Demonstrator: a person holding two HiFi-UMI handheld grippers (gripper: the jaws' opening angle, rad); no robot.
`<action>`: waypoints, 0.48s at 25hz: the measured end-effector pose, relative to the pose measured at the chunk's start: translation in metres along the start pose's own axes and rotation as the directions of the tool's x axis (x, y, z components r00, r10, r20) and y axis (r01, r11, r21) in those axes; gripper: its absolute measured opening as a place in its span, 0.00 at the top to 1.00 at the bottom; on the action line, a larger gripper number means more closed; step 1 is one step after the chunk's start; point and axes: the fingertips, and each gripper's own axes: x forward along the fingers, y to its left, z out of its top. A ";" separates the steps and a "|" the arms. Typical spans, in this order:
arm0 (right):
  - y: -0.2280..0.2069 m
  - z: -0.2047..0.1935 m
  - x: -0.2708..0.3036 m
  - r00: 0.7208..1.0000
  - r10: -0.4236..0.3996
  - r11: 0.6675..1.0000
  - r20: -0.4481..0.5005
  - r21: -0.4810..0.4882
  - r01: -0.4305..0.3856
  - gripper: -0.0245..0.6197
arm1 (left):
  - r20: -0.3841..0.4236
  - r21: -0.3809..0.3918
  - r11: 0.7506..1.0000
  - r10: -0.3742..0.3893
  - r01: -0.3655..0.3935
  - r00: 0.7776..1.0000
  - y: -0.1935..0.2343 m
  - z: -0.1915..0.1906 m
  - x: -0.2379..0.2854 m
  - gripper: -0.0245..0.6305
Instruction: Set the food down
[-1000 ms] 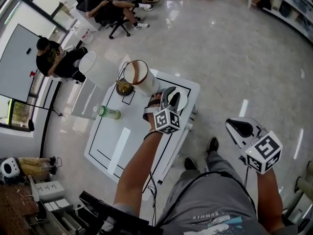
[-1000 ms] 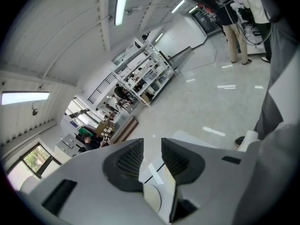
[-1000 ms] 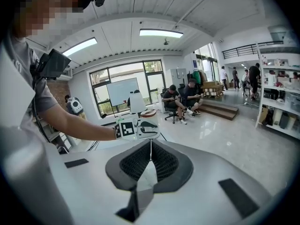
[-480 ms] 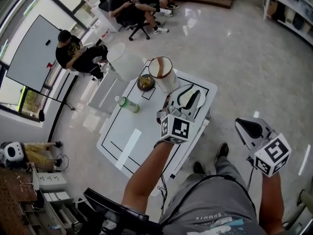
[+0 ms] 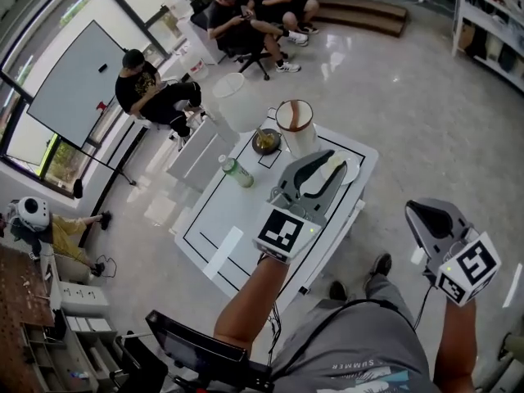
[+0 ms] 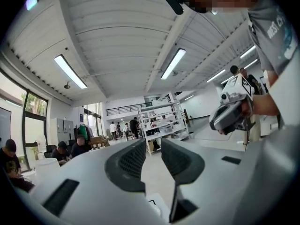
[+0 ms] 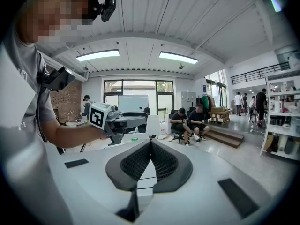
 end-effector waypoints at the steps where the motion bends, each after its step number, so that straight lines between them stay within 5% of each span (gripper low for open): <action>1: 0.003 0.006 -0.004 1.000 0.002 1.000 0.012 -0.012 -0.002 0.95 | 0.011 -0.005 1.000 -0.007 0.008 1.000 -0.003 0.008 -0.005 0.80; 12: 0.035 0.066 -0.066 0.989 0.079 0.993 0.124 -0.098 -0.068 0.95 | 0.072 -0.068 0.997 0.038 -0.033 0.997 -0.044 0.092 -0.057 0.80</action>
